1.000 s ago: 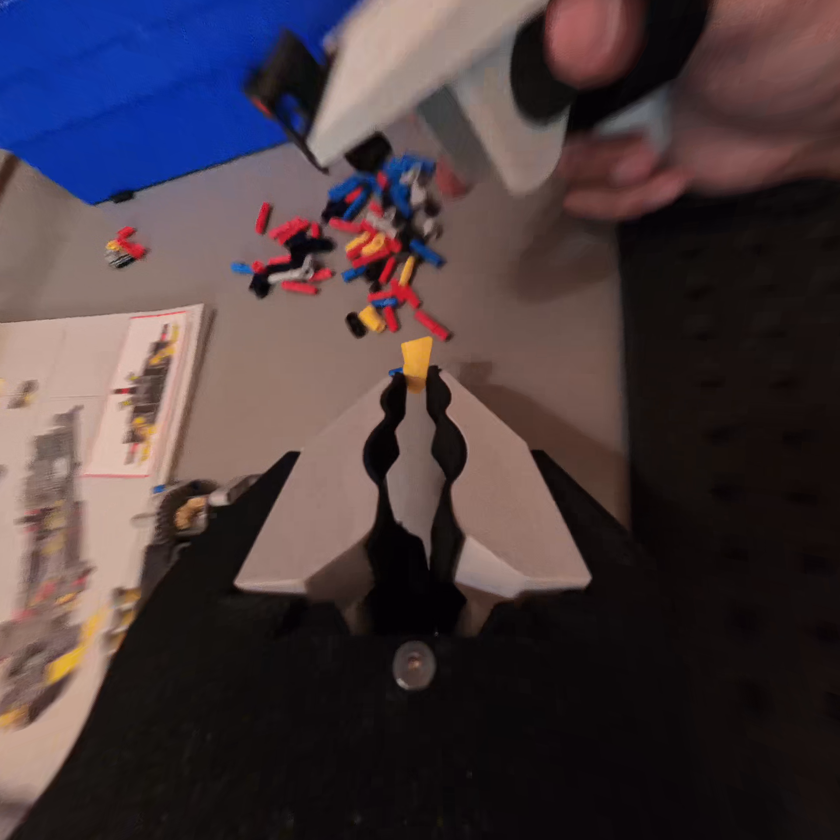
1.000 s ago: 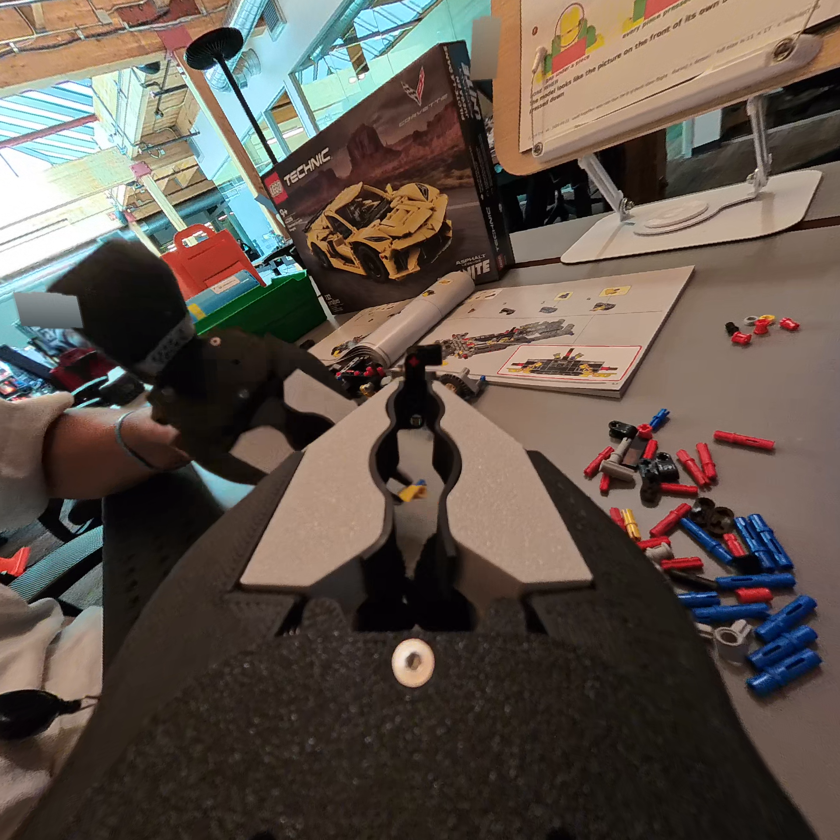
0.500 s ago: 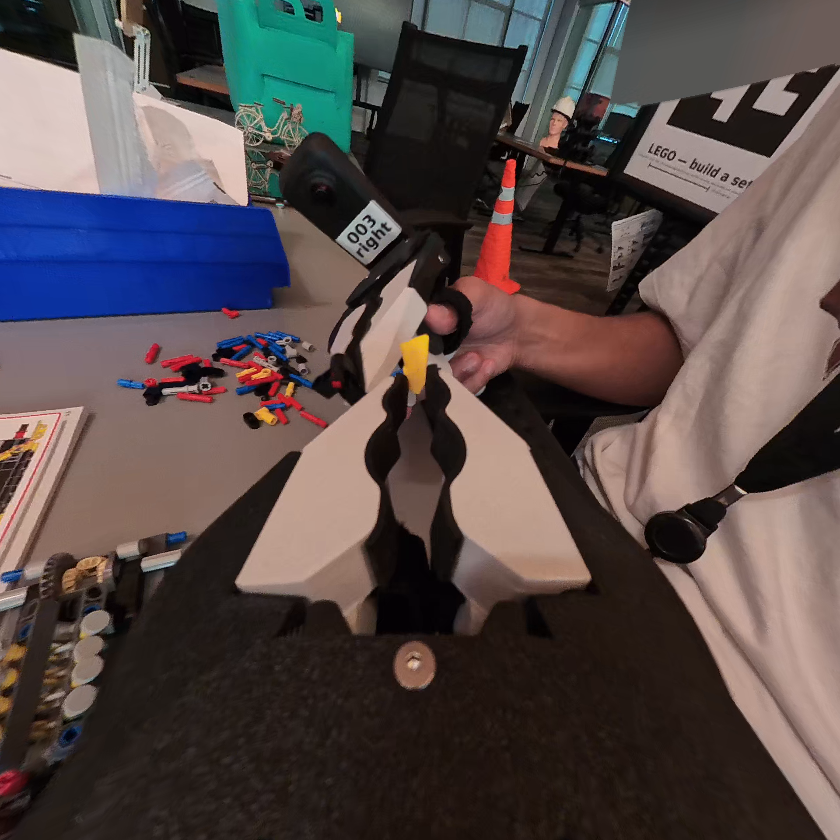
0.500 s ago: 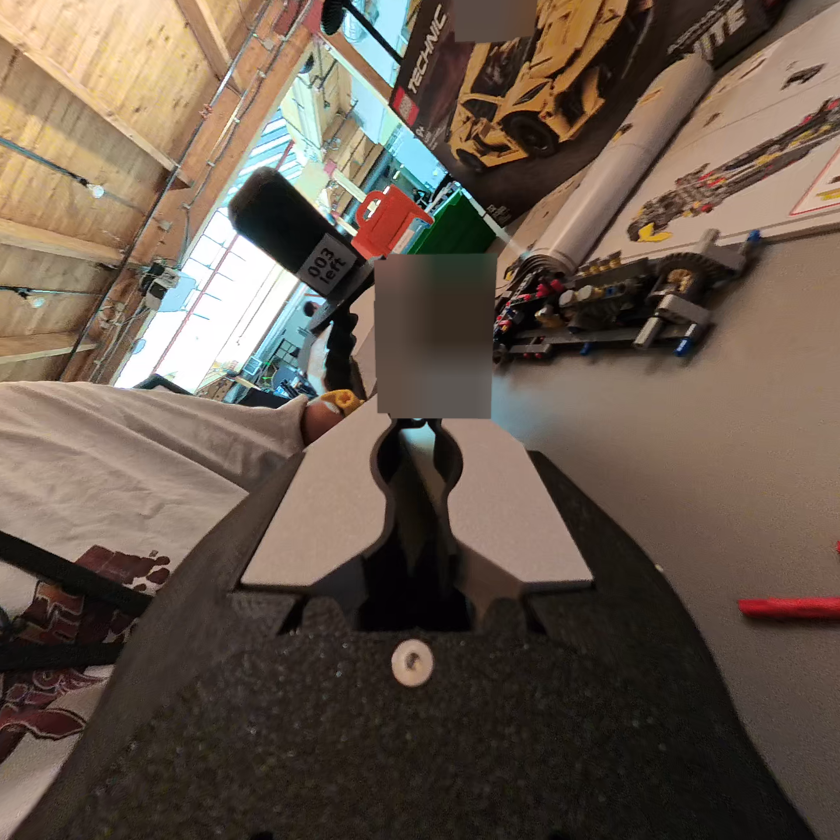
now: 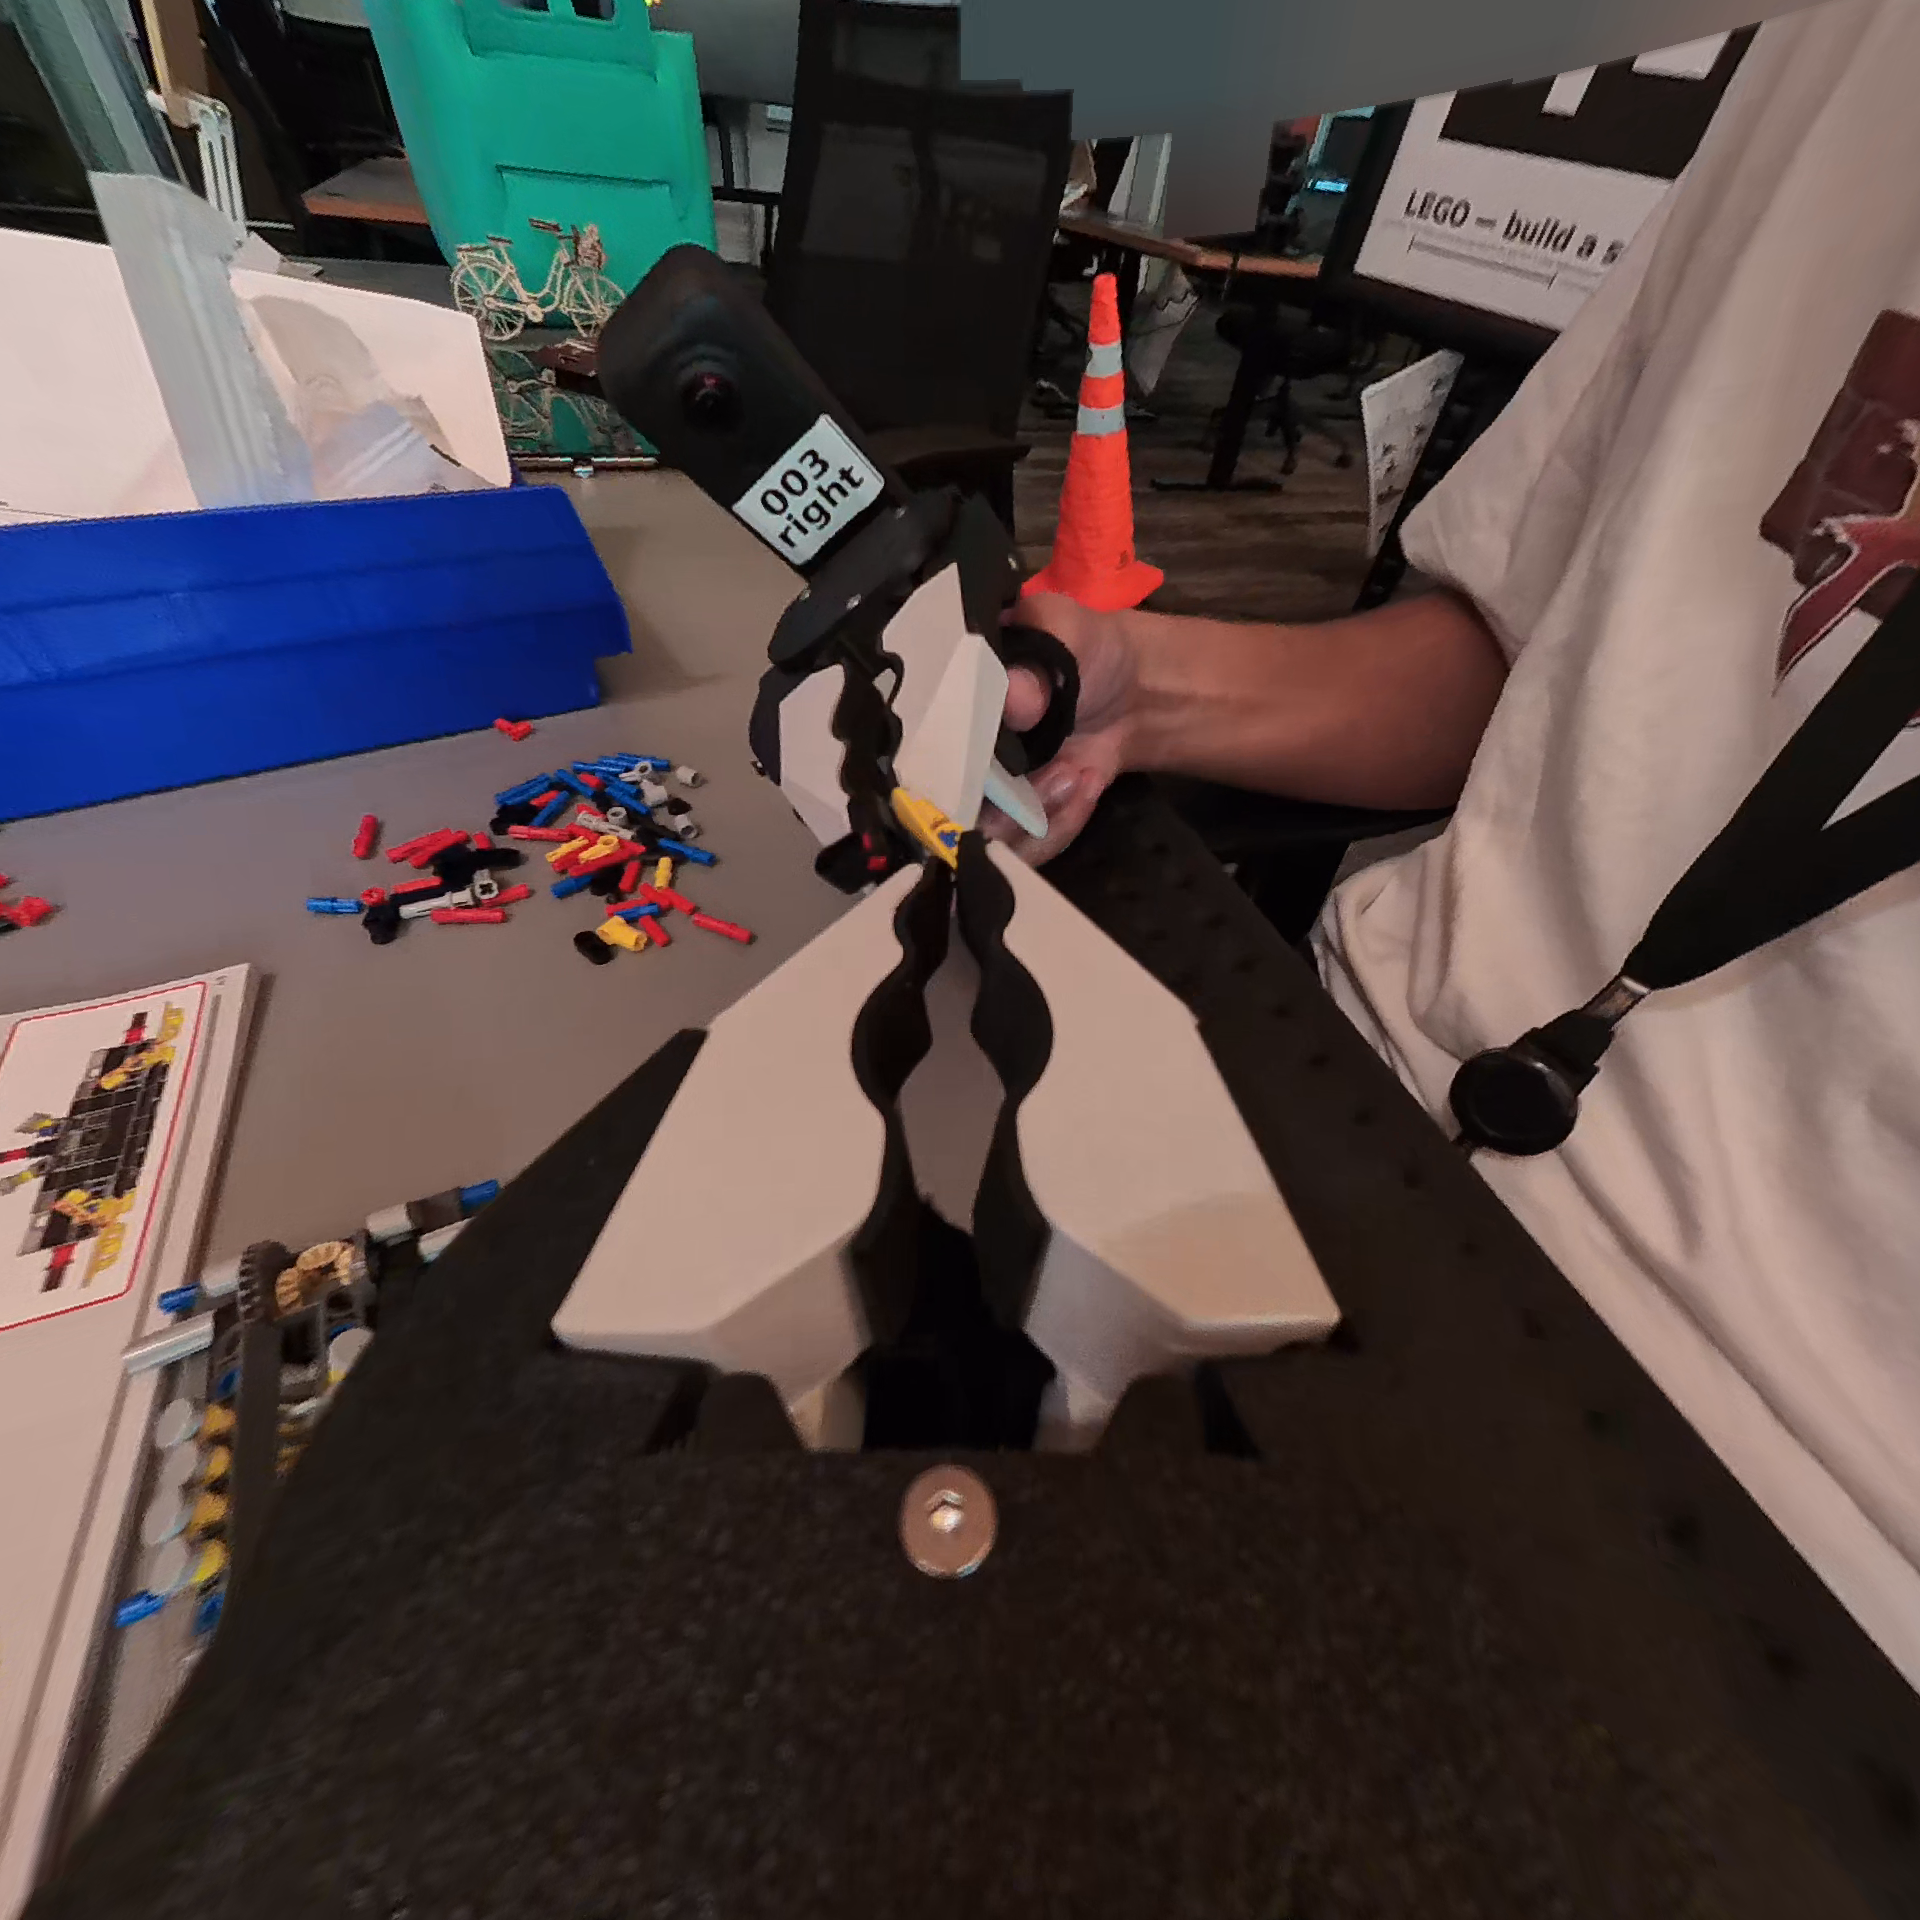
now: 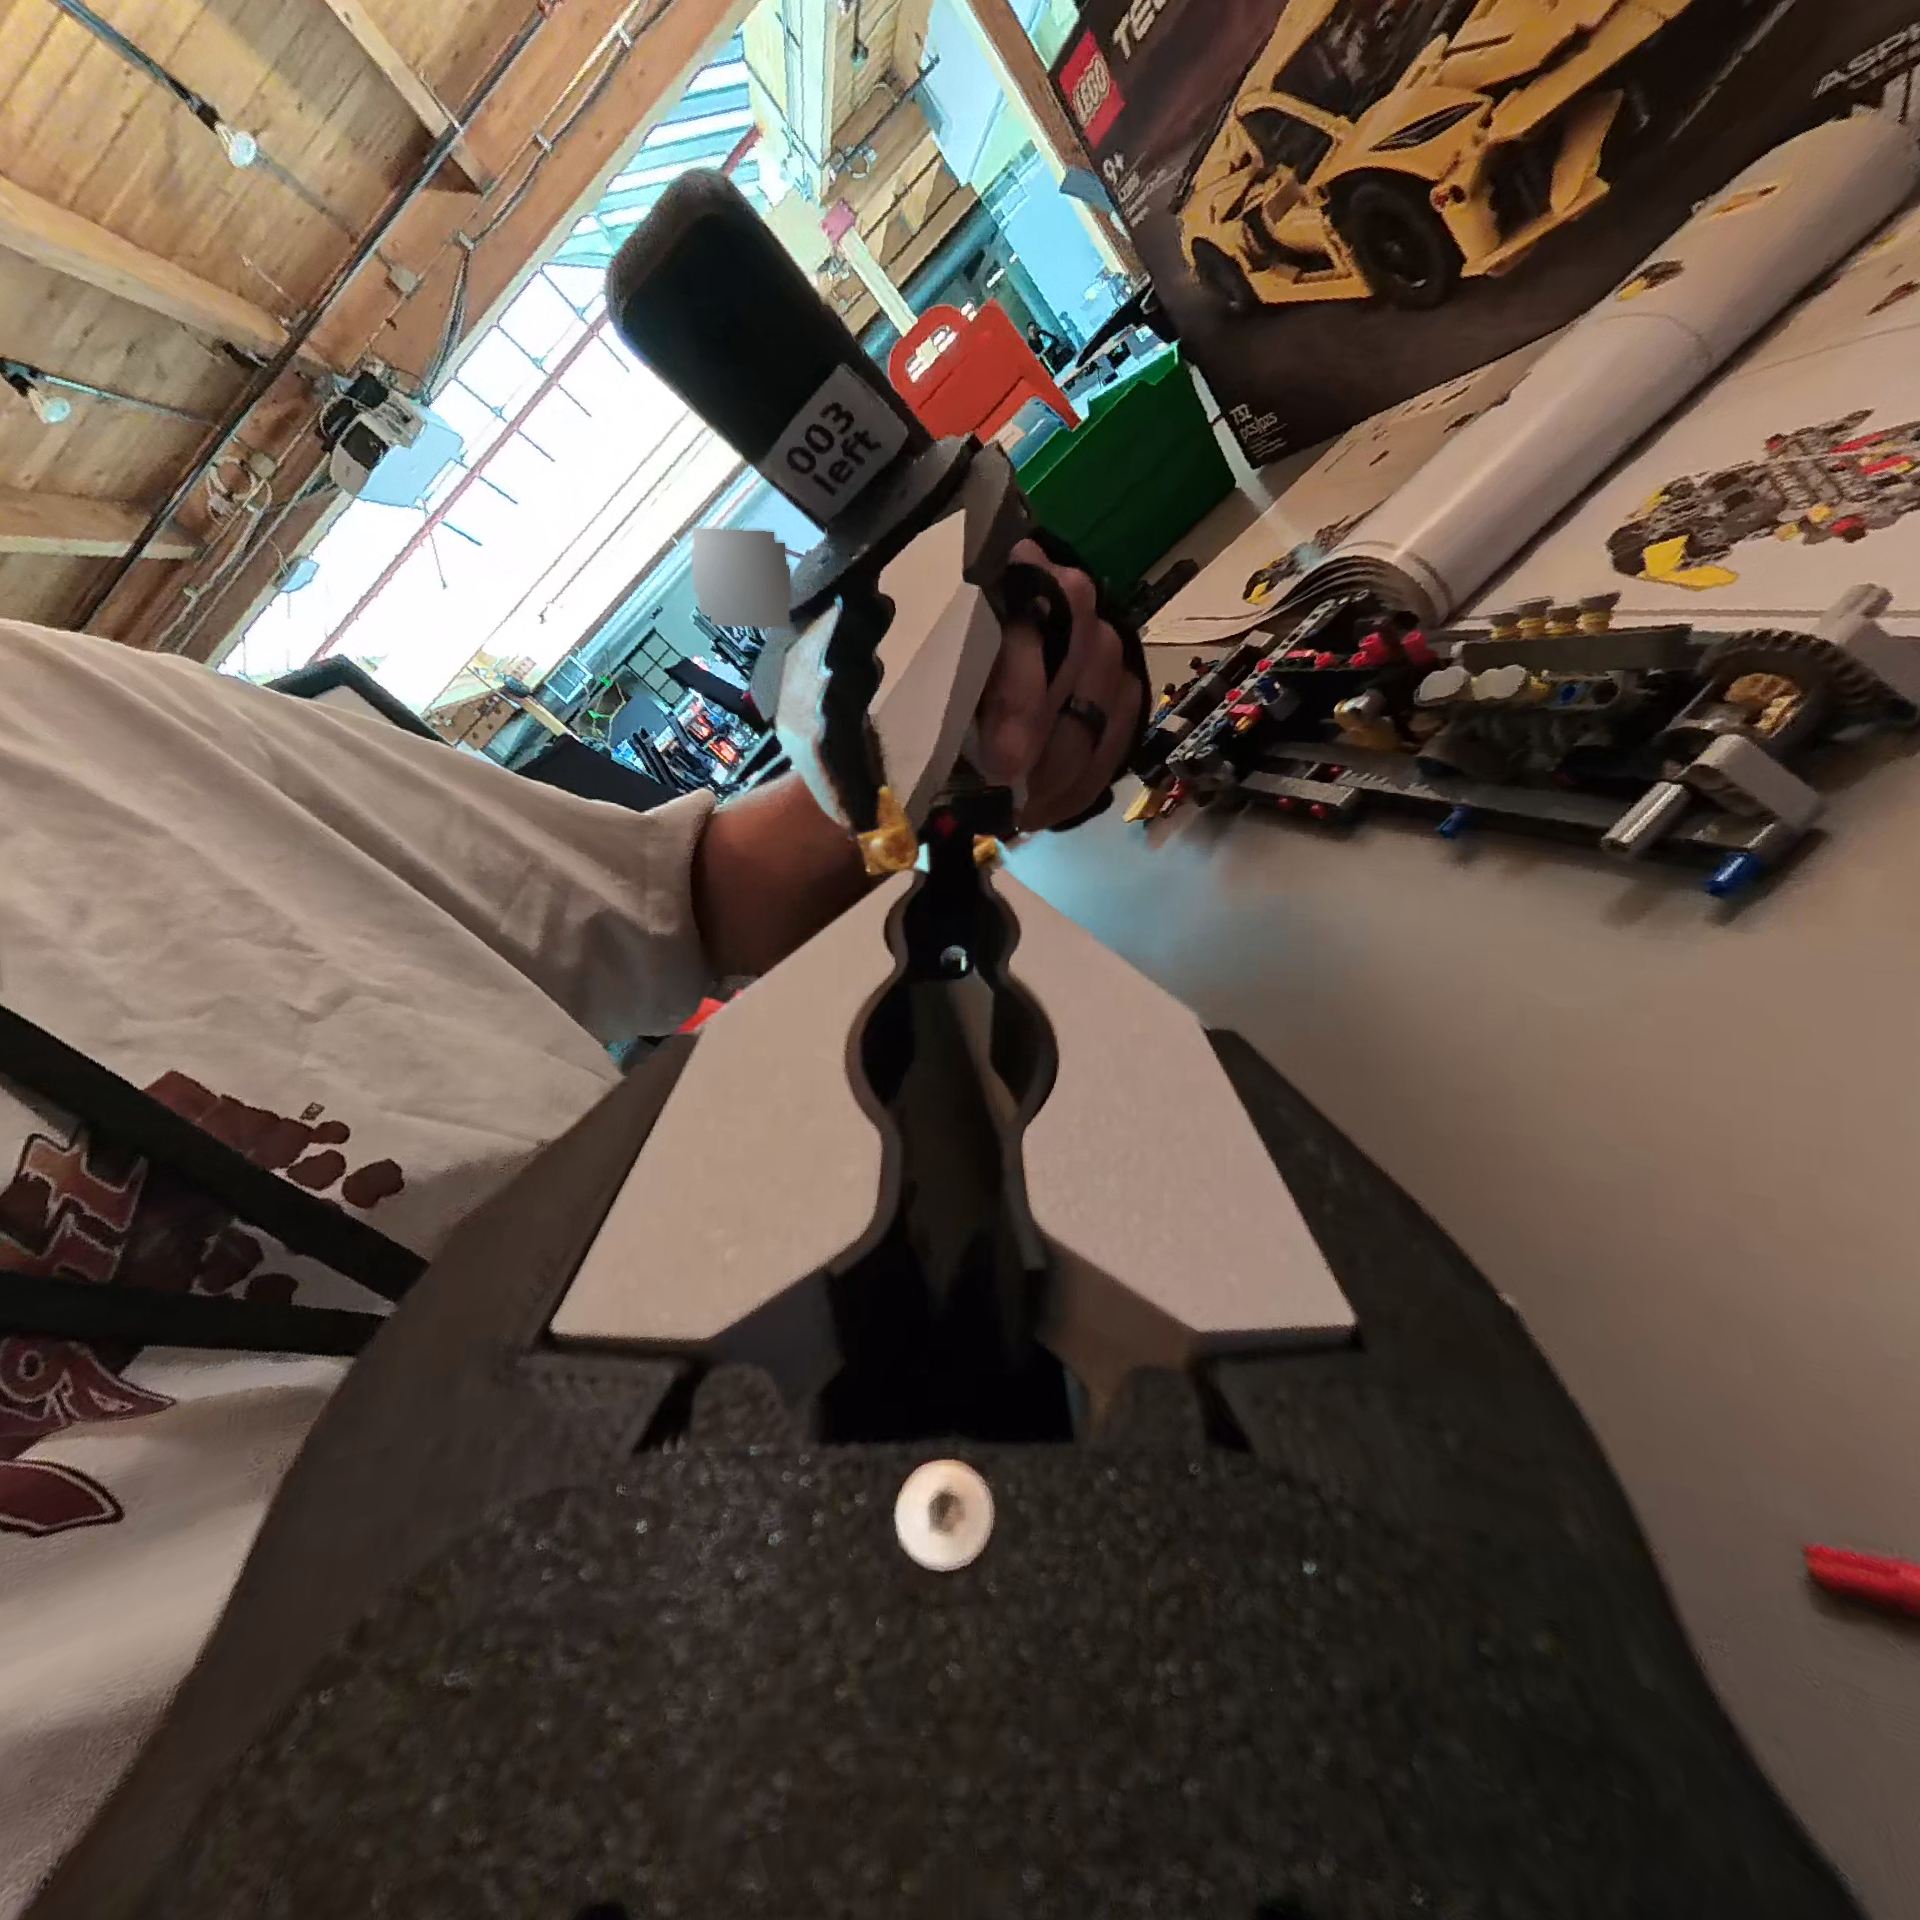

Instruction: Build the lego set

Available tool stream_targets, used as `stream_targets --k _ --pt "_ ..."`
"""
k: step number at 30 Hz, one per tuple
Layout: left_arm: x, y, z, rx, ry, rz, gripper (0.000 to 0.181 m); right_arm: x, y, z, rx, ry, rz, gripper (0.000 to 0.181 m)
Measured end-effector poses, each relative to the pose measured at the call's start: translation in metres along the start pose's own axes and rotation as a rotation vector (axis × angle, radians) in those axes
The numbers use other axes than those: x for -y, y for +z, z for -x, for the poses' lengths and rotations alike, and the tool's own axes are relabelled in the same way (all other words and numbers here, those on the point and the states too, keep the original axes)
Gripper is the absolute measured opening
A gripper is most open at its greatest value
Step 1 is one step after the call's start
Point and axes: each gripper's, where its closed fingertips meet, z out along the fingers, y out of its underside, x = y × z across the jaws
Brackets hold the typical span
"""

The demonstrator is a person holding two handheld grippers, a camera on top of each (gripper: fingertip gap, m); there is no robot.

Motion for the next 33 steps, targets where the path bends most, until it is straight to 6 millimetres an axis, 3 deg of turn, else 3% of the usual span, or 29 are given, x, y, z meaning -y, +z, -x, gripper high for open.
stream_targets --k 5,10,13,15,17,19,33 --pt "-0.005 -0.003 0.007 0.091 0.105 0.055 0.000 -0.001 0.001 -0.007 -0.040 0.017 0.007 0.006" --pt "-0.017 -0.002 0.017 0.229 0.275 0.152 0.000 0.001 -0.002 -0.028 -0.154 0.084 -0.010 0.006" --pt "-0.035 -0.004 0.020 0.324 0.426 0.256 0.000 -0.001 -0.006 -0.037 -0.201 0.125 0.001 0.006" --pt "-0.060 -0.003 0.017 0.330 0.503 0.361 0.000 0.000 -0.011 -0.045 -0.258 0.118 -0.003 0.006" --pt "-0.087 -0.001 0.010 0.290 0.506 0.447 0.000 0.001 -0.012 -0.048 -0.258 0.127 -0.014 0.005" --pt "-0.102 0.000 0.002 0.235 0.453 0.478 0.000 0.001 -0.011 -0.049 -0.253 0.139 -0.015 0.005" --pt "-0.120 -0.003 -0.013 0.121 0.321 0.581 0.002 -0.003 -0.006 -0.045 -0.220 0.141 0.003 0.005"
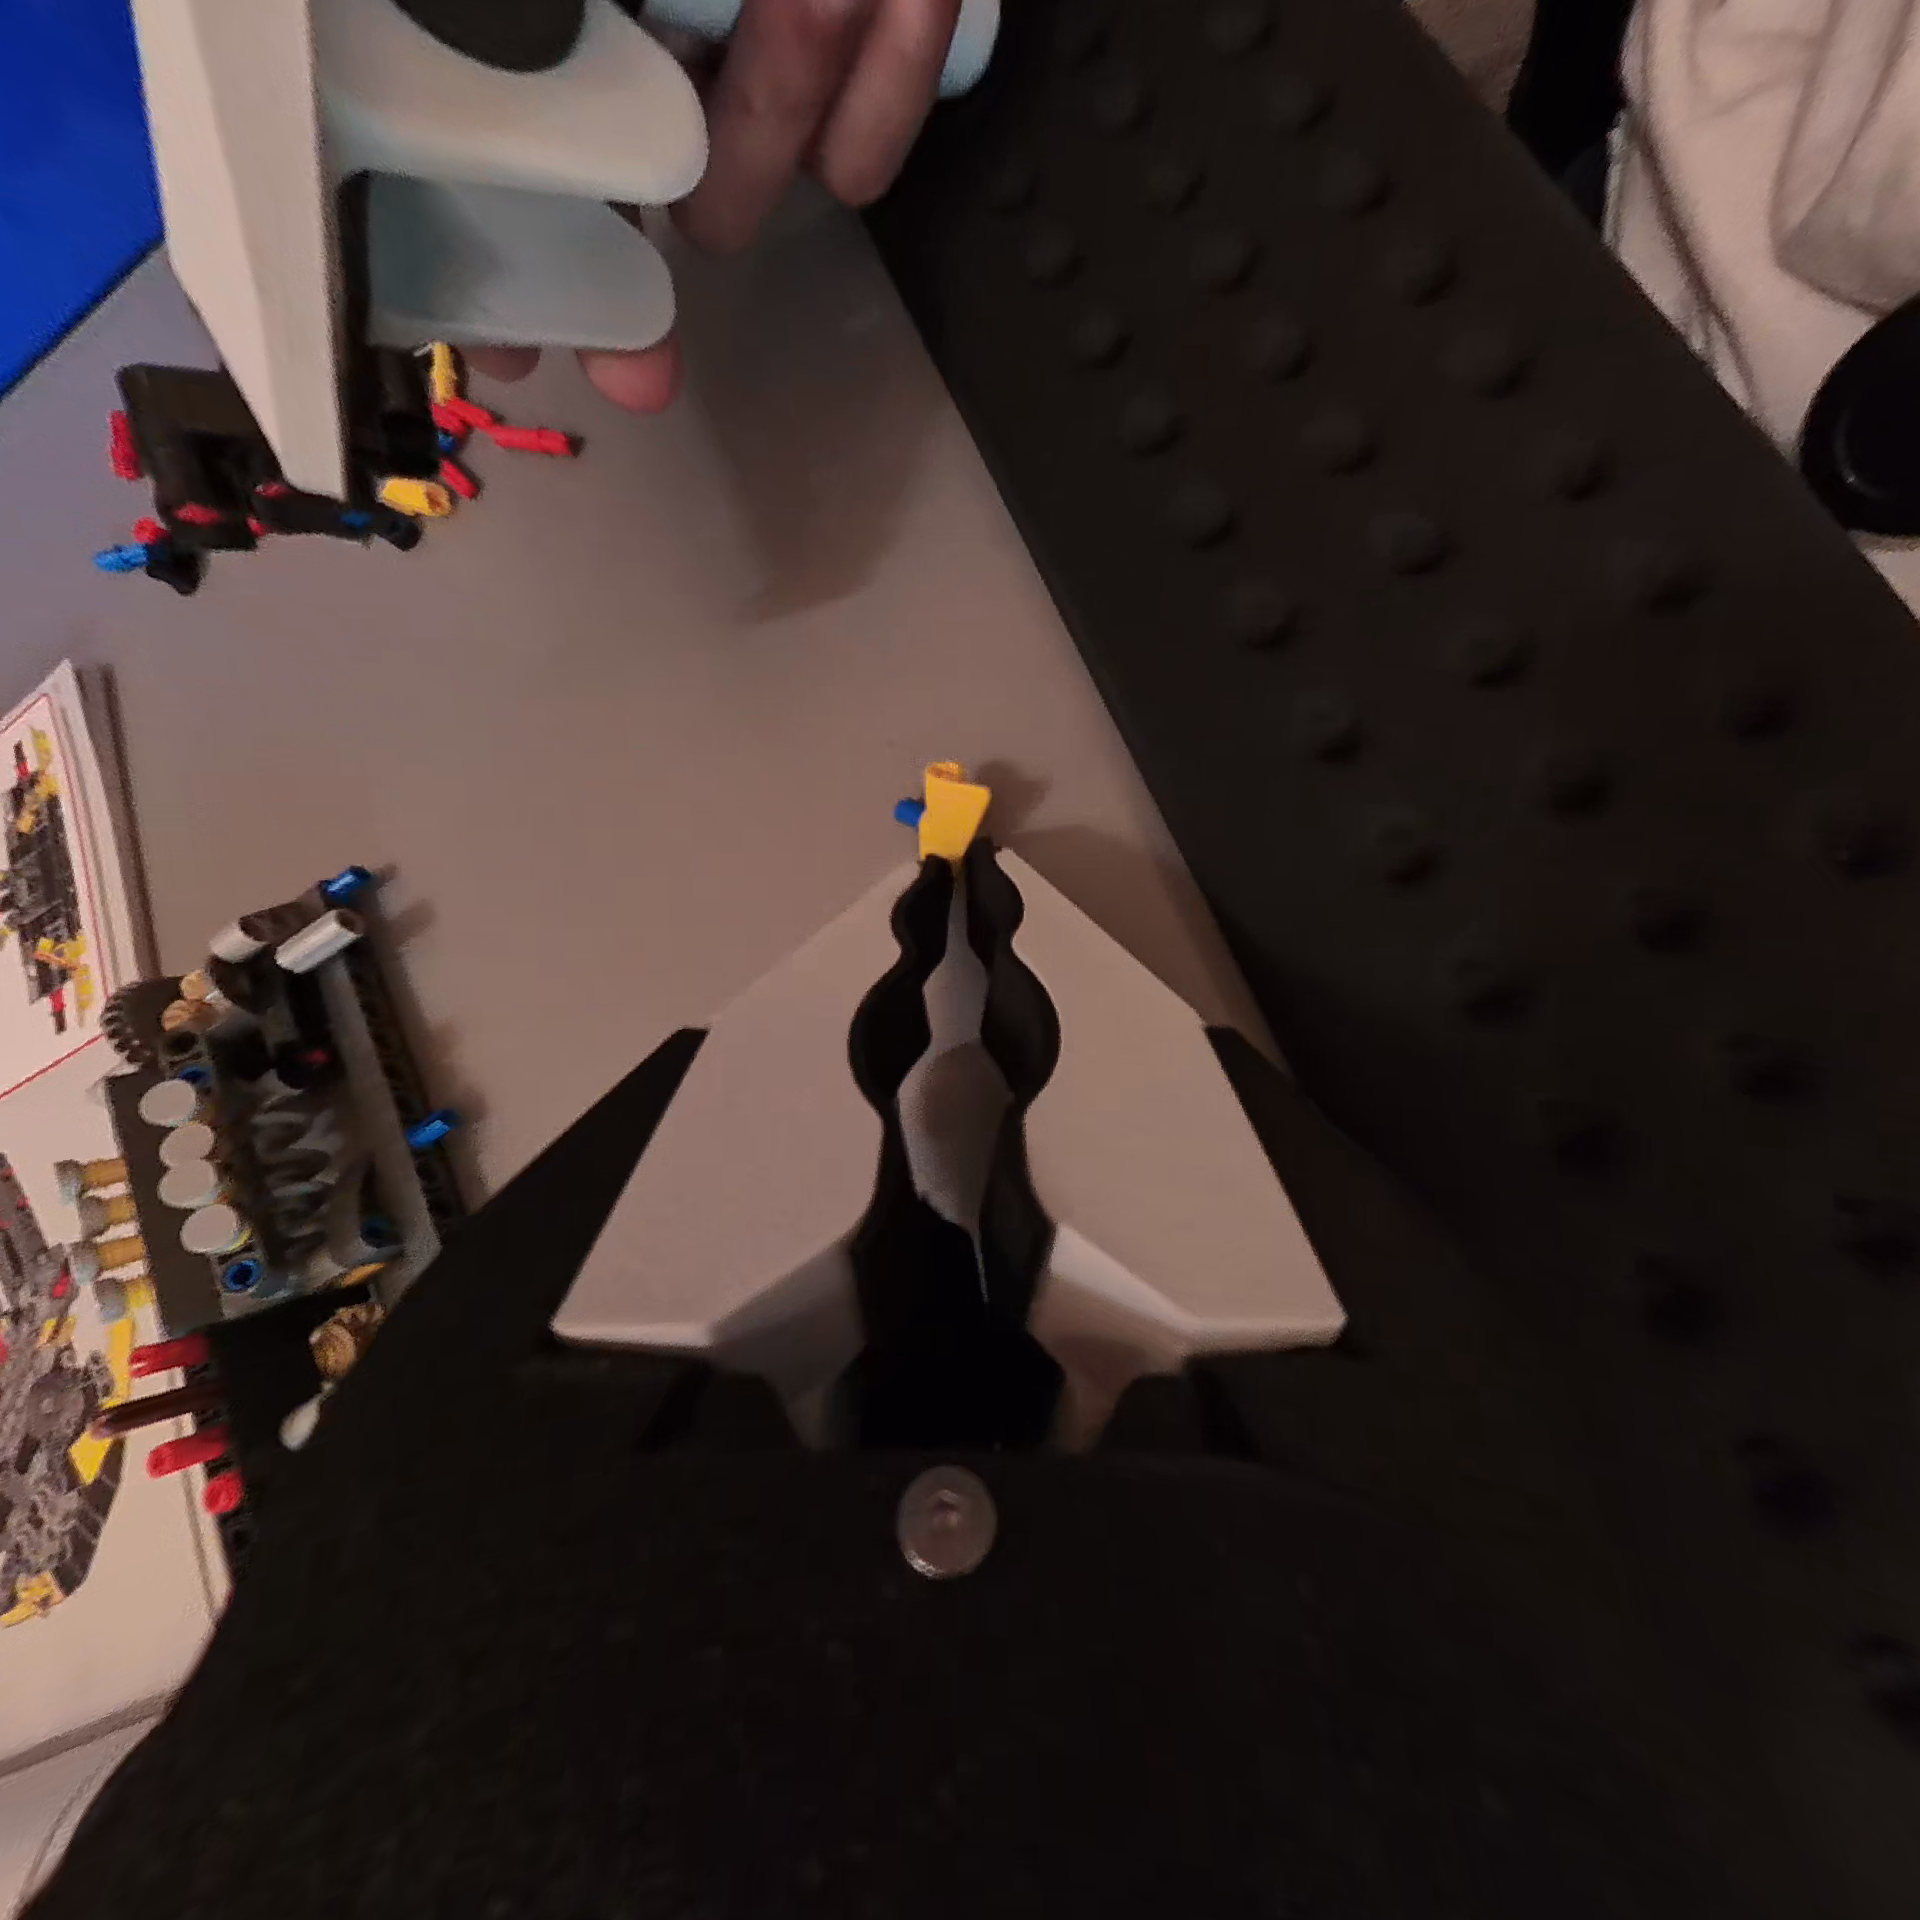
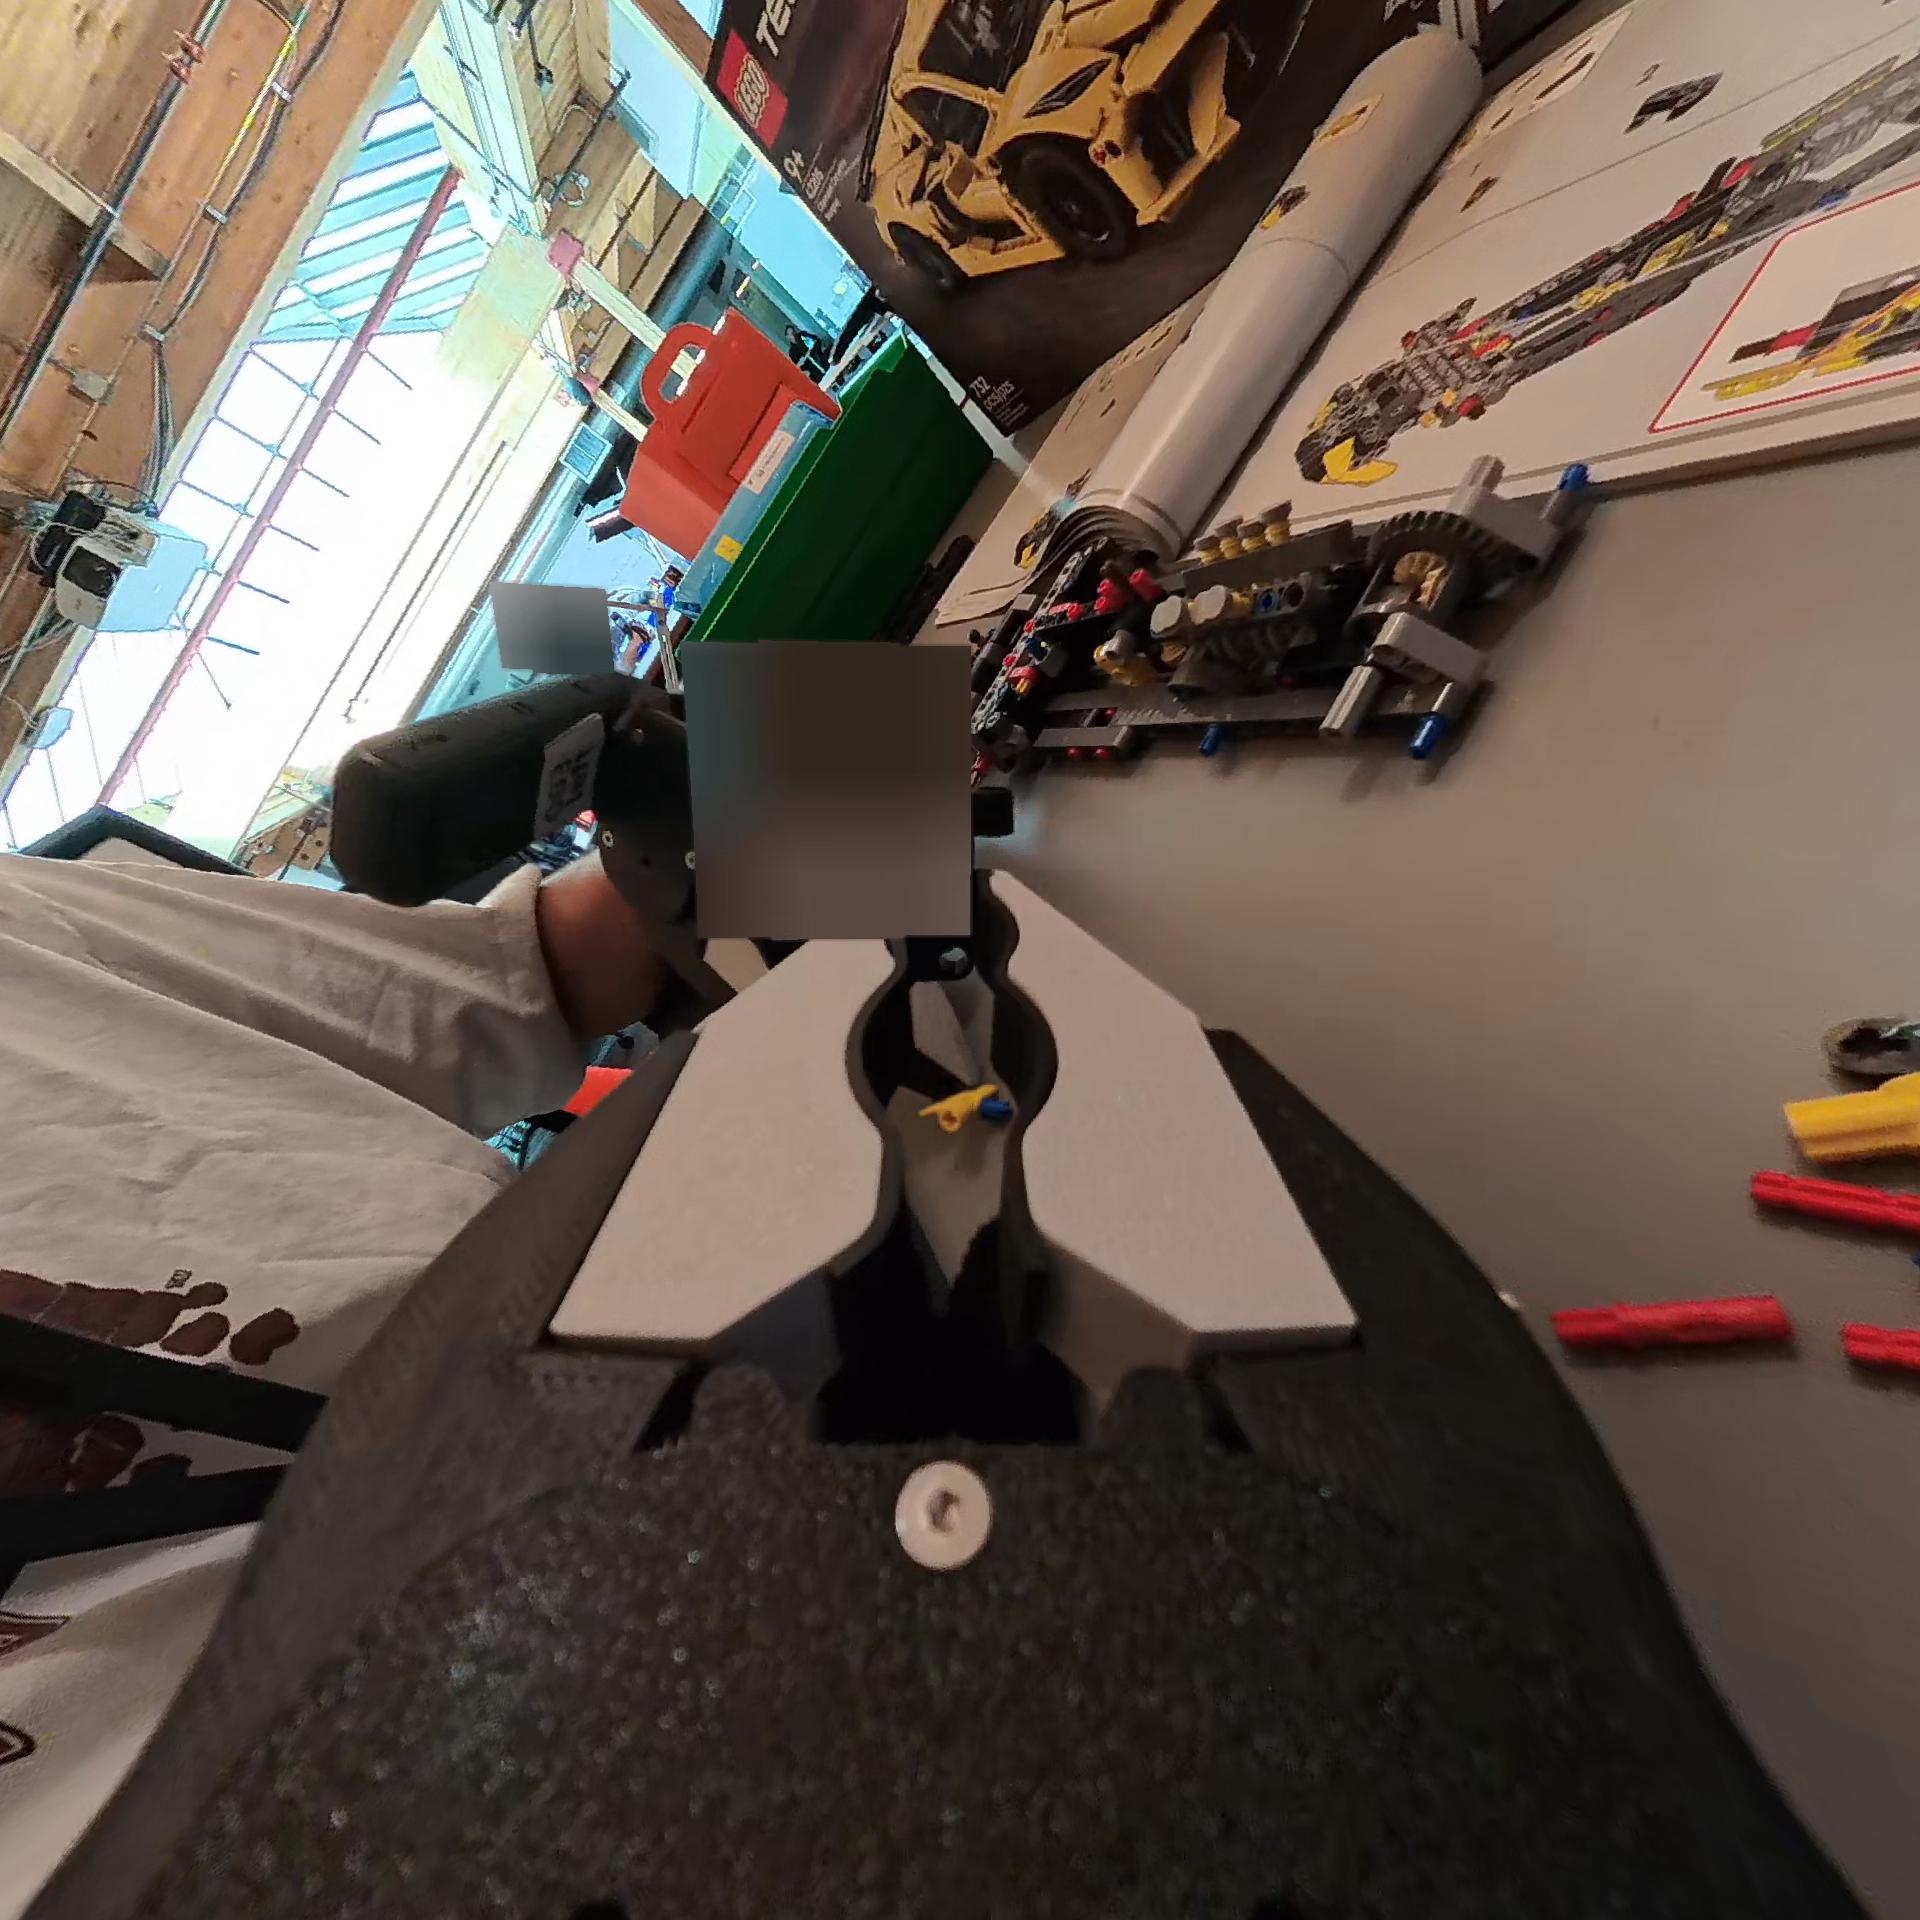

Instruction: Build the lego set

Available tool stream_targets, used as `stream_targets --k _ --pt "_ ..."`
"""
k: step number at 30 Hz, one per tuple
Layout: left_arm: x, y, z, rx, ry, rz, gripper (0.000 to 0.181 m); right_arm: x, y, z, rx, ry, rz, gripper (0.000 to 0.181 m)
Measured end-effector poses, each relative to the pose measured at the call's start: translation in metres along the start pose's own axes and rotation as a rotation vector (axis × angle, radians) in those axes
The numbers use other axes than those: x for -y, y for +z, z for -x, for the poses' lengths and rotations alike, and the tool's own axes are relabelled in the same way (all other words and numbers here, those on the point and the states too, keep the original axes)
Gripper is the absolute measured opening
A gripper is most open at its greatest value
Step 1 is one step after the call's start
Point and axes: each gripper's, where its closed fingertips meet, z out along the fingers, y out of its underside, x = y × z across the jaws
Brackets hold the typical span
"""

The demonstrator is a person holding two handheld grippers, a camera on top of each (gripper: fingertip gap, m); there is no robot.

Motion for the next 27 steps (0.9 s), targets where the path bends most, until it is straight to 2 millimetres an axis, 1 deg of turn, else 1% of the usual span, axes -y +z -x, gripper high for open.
stream_targets --k 4,9,13,16,17,21,23,26,27 --pt "0.001 0.004 -0.001 -0.008 -0.021 0.000 0.003 0.000 0.000 0.001 0.008 0.003 0.002 0.006" --pt "0.000 0.004 0.005 0.029 -0.024 0.015 0.007 0.000 -0.001 0.002 0.018 0.010 -0.004 0.005" --pt "0.005 0.006 0.007 0.064 -0.016 0.010 0.015 0.000 0.000 0.002 0.024 0.015 0.000 0.006" --pt "0.008 0.008 0.011 0.094 -0.007 0.014 0.016 -0.001 0.001 0.001 0.016 0.010 0.005 0.005" --pt "0.009 0.009 0.013 0.111 0.003 0.014 0.014 -0.002 0.001 0.001 0.010 0.008 0.010 0.005" --pt "0.006 0.014 0.016 0.151 0.049 0.046 0.005 -0.007 0.005 -0.004 -0.038 -0.010 0.046 0.006" --pt "0.010 0.013 0.020 0.194 0.065 0.036 0.001 -0.010 0.006 -0.006 -0.067 -0.028 0.064 0.006" --pt "0.017 0.005 0.034 0.273 0.038 -0.009 0.000 -0.009 0.002 -0.012 -0.156 -0.095 0.071 0.006" --pt "0.019 0.001 0.039 0.294 0.005 -0.033 0.000 -0.011 -0.003 -0.018 -0.224 -0.144 0.098 0.006"
